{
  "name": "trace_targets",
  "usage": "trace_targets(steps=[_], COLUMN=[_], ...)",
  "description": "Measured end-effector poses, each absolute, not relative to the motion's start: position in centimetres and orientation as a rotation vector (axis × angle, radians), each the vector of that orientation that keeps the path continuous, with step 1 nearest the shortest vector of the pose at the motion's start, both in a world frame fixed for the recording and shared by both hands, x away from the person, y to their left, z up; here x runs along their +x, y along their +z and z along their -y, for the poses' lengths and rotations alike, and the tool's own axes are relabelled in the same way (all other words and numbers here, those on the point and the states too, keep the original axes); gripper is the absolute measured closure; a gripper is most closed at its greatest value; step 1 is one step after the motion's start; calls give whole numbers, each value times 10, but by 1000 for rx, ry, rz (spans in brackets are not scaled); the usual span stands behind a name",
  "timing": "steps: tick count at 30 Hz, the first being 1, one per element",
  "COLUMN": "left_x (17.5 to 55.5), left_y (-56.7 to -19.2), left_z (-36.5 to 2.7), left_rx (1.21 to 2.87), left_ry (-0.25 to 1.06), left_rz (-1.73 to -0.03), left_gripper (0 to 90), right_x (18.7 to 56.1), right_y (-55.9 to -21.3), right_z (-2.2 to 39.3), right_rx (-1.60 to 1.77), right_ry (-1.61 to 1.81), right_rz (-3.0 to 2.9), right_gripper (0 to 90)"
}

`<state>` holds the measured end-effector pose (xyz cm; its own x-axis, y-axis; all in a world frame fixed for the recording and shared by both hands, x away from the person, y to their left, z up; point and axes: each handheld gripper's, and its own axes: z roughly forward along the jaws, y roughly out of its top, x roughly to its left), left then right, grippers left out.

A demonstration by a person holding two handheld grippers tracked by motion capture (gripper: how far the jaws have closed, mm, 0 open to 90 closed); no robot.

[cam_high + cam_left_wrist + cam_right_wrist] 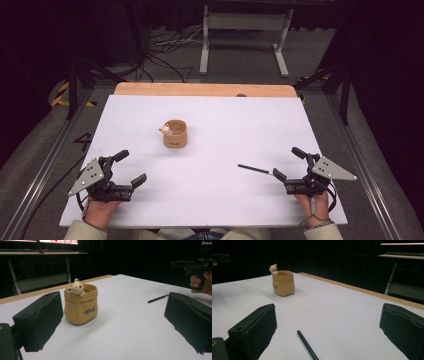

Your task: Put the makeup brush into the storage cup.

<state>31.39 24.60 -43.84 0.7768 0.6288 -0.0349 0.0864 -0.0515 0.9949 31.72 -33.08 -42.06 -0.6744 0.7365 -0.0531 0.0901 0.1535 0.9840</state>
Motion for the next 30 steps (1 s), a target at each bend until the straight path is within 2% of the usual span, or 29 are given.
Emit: trace_targets(steps=[16, 30], left_x=[313, 314], left_y=[-438, -439], left_z=[-246, -247], left_rx=[1575, 1583], left_ry=[481, 485], left_rz=[-594, -598], left_gripper=[26, 24], right_x=[318, 334], right_y=[-418, -391], right_z=[329, 321], right_rx=[768, 740], right_ry=[1545, 1523], right_rz=[-1908, -1956], right_gripper=[19, 17])
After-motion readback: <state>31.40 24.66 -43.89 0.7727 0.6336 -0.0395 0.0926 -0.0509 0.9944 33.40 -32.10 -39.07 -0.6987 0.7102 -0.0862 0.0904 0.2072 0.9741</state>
